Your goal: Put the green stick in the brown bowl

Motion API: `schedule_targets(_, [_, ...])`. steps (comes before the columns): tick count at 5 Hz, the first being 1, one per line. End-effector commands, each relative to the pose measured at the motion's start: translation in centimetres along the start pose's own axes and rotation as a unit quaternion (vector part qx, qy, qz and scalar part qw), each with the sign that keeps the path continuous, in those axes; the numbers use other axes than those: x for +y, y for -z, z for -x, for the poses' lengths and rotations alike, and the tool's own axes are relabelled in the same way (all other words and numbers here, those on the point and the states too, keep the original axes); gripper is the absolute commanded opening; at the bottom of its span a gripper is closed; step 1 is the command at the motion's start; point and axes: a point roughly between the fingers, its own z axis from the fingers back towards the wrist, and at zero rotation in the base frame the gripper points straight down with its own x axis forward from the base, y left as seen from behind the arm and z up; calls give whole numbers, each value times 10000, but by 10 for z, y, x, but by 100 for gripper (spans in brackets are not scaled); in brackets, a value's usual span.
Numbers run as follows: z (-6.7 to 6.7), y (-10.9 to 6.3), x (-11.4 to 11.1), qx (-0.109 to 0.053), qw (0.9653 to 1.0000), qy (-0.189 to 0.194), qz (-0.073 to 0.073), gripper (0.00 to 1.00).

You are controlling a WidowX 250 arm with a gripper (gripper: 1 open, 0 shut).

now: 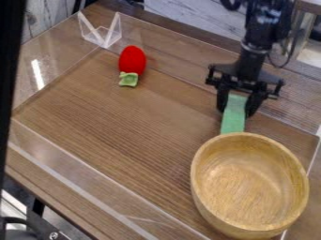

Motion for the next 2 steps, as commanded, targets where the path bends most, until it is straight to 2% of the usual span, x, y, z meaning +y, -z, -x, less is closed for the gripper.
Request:
schedule_targets(1, [1,-61,3,-583,9969,-313,415,0])
schedule_targets(2, [22,-82,2,-638,9955,-429,554,0])
